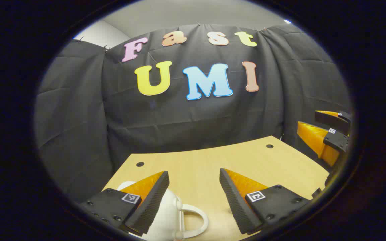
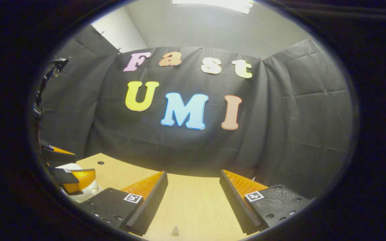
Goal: First open the suitcase, pack the skin care products into it, and then close the suitcase.
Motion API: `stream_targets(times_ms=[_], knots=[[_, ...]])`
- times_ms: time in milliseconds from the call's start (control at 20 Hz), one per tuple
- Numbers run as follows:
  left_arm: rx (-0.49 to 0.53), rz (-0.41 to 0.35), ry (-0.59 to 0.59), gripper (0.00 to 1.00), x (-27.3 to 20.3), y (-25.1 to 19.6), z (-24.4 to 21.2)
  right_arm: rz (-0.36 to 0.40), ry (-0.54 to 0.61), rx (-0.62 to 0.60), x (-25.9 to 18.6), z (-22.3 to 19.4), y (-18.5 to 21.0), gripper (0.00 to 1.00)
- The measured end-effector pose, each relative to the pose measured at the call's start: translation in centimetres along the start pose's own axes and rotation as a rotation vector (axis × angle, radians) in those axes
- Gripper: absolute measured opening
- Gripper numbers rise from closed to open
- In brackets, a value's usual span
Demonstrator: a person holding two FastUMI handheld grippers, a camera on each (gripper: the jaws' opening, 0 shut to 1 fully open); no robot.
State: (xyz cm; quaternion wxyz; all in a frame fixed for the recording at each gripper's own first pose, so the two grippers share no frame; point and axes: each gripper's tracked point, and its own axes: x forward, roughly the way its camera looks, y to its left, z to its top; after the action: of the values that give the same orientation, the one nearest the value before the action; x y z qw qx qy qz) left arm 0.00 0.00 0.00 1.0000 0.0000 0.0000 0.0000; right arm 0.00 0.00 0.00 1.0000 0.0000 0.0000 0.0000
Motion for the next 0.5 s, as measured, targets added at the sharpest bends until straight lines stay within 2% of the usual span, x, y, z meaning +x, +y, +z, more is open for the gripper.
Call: stream_targets(times_ms=[50,150,350,500], knots=[[0.008,-0.001,-0.001,0.99,-0.1,-0.4,-0.1,0.000,0.024,0.019,-0.3,-0.8,0.4,0.94],[-0.007,-0.006,0.026,0.99,-0.2,-0.8,-1.5,0.051,0.095,0.011,-1.0,-2.7,1.9,0.94],[-0.001,-0.026,0.072,1.00,-0.4,-2.4,-3.5,0.062,0.102,-0.007,-2.1,-2.5,2.1,0.94],[0.040,-0.025,0.161,0.99,-0.4,-3.1,-7.1,0.061,0.143,0.017,-2.4,-3.9,2.0,0.94]])
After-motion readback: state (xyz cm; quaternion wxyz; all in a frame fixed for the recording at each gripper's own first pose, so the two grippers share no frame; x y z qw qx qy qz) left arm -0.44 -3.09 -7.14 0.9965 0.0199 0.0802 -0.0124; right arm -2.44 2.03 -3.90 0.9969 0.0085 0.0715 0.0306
